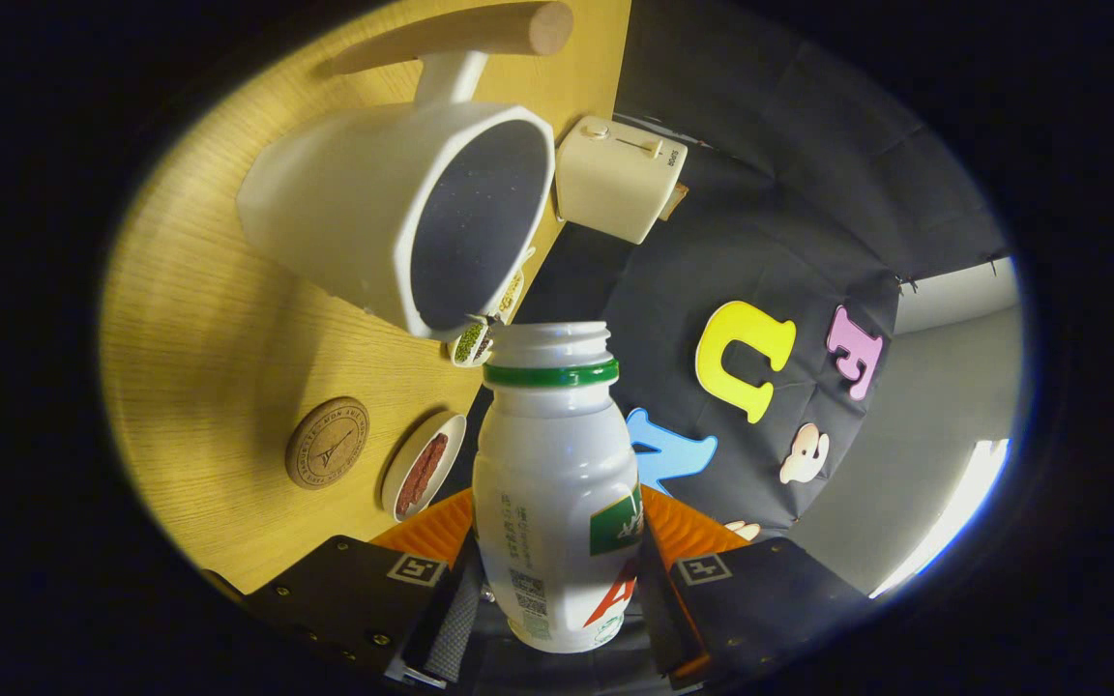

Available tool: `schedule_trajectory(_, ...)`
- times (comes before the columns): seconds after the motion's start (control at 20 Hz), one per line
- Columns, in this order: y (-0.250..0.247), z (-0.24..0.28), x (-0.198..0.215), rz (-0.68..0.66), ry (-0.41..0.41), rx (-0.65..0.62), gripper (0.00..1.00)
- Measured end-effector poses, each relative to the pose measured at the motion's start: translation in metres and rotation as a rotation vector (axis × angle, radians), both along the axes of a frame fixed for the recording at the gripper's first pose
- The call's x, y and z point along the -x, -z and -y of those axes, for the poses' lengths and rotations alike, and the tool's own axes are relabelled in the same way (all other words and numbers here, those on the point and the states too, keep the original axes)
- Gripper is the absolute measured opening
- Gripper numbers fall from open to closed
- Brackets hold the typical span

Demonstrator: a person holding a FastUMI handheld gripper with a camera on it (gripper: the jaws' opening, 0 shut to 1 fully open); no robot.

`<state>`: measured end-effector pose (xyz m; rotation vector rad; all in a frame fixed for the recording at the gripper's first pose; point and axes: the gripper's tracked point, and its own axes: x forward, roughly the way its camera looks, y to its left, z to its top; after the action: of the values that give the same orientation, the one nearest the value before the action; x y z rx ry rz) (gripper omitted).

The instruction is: Take the bottle from table, then pour the juice into the cup, finally place the bottle on the coaster

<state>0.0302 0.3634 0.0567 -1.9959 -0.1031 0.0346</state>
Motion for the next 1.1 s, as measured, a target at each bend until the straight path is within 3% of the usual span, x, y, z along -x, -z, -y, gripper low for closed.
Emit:
schedule_trajectory(0.7, 0.0006, -0.0017, 0.0002, 0.008, -0.016, 0.036, 0.71)
schedule_trajectory(1.1, 0.0019, -0.0022, -0.001, -0.013, -0.032, -0.015, 0.71)
